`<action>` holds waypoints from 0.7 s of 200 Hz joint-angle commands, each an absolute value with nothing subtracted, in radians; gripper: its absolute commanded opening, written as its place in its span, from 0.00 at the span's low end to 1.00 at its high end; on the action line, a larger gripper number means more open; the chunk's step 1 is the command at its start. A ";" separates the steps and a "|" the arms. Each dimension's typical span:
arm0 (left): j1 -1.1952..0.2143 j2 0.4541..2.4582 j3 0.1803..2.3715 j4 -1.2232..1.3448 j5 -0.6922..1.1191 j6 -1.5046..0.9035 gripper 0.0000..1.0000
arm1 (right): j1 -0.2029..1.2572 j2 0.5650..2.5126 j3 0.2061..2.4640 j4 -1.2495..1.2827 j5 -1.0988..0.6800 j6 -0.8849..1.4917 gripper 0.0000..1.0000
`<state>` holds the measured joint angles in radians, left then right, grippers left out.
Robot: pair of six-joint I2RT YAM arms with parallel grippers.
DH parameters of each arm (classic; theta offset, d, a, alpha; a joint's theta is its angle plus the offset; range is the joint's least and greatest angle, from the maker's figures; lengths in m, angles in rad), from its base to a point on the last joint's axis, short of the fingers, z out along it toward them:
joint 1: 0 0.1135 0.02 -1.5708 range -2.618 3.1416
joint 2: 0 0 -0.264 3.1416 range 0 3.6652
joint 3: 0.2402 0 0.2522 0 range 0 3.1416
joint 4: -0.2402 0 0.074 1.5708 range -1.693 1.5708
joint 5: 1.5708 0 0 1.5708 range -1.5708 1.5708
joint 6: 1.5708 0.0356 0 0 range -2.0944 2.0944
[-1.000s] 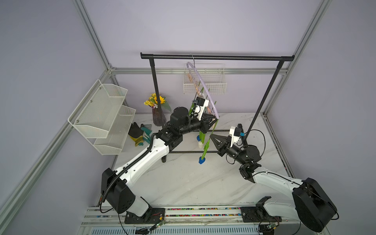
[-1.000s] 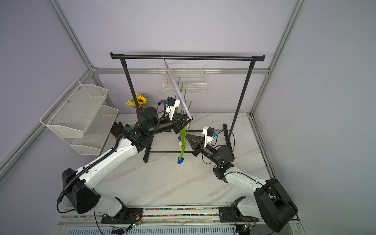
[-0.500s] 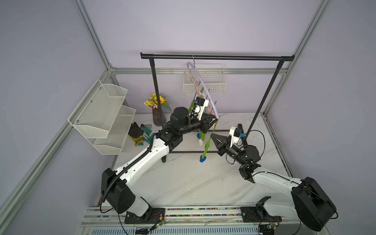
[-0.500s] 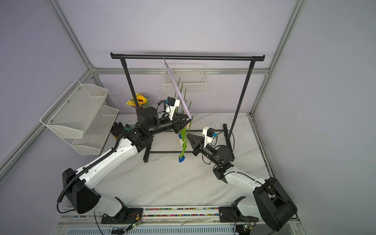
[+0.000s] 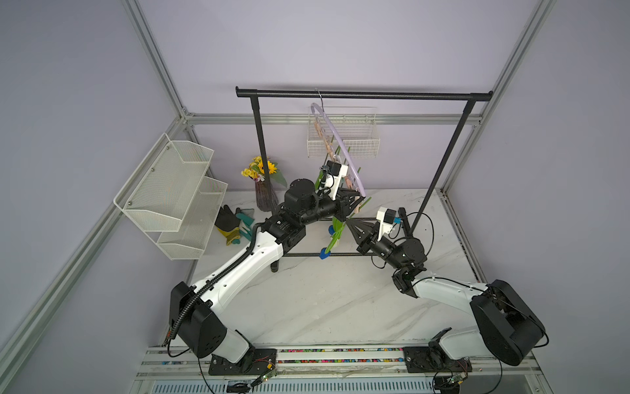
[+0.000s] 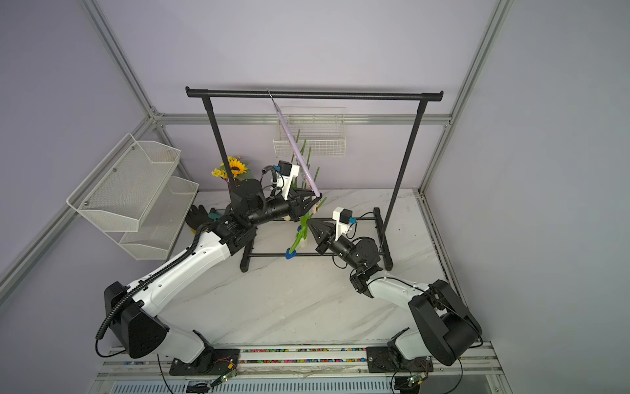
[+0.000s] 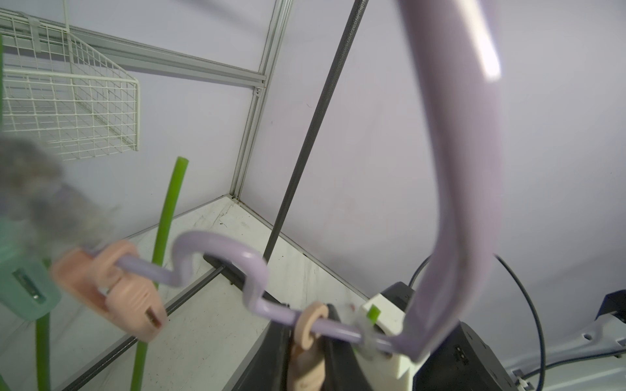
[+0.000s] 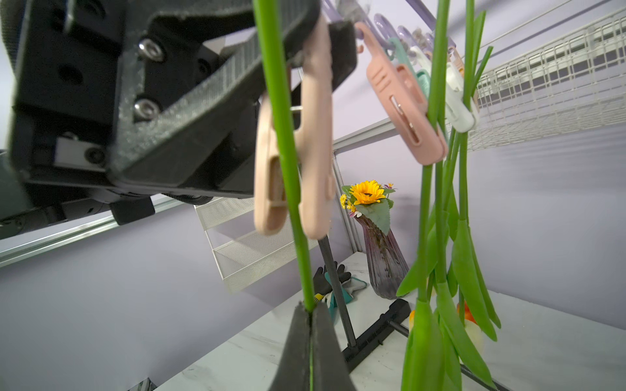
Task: Dry the flowers on a clothes hanger
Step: Clamp the flower onto the hanger.
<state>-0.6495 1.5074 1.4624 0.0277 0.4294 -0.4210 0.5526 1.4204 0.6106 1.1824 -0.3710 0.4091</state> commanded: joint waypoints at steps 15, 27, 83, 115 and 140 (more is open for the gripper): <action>-0.651 1.497 1.484 0.061 0.422 -0.456 0.17 | 0.559 1.408 0.638 1.208 -0.352 0.392 0.00; -0.650 1.497 1.483 0.061 0.420 -0.456 0.22 | 0.559 1.405 0.639 1.202 -0.349 0.388 0.00; -0.650 1.490 1.483 0.055 0.407 -0.447 0.43 | 0.559 1.394 0.641 1.176 -0.344 0.378 0.00; -0.650 1.483 1.482 0.049 0.397 -0.438 0.54 | 0.559 1.384 0.641 1.157 -0.344 0.367 0.00; -0.650 1.475 1.482 0.033 0.393 -0.422 0.65 | 0.558 1.377 0.641 1.132 -0.340 0.353 0.00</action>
<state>-0.6495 1.5070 1.4624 0.0185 0.4103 -0.4347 0.5526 1.4025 0.6205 1.1572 -0.3481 0.3828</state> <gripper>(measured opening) 0.612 0.046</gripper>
